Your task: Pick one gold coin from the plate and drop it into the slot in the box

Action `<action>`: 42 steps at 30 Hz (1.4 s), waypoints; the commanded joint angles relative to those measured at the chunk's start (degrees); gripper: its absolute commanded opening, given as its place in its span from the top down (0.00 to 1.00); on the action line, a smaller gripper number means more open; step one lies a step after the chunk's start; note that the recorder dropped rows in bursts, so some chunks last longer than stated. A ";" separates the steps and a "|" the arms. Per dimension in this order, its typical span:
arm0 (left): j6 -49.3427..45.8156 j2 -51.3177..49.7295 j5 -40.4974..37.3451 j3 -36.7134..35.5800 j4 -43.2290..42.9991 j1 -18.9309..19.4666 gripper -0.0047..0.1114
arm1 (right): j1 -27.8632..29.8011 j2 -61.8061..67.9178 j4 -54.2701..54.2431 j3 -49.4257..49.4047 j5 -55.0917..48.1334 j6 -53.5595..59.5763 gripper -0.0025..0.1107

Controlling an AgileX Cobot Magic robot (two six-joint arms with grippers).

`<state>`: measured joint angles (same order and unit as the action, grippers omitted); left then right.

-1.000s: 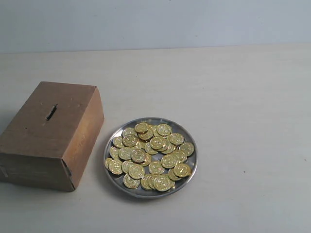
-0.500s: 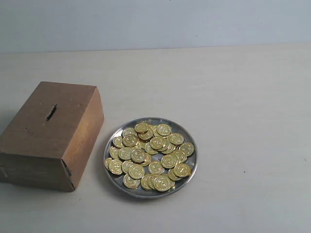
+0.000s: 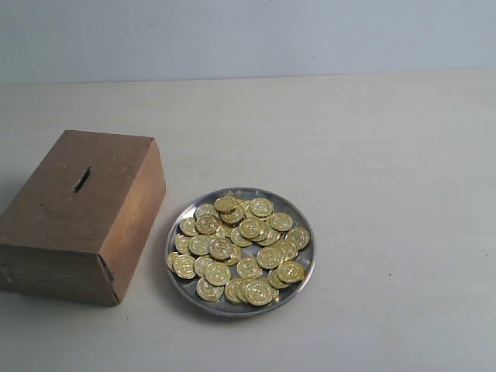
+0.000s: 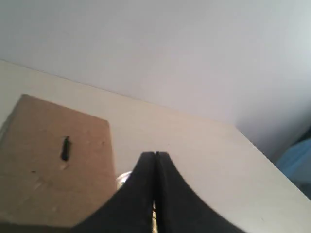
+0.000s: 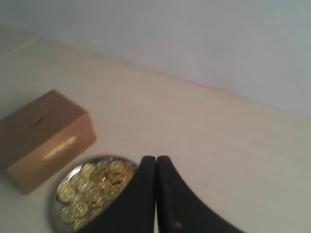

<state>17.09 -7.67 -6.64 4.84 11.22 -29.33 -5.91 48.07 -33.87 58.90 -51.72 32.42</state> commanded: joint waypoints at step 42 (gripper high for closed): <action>-39.30 -43.40 -22.19 30.42 -12.13 -7.81 0.96 | -37.48 77.85 29.80 38.96 -14.51 -7.13 0.98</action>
<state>-22.54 -50.89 -29.64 34.92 -0.79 -36.83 -42.30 125.06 -5.15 96.57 -65.87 25.89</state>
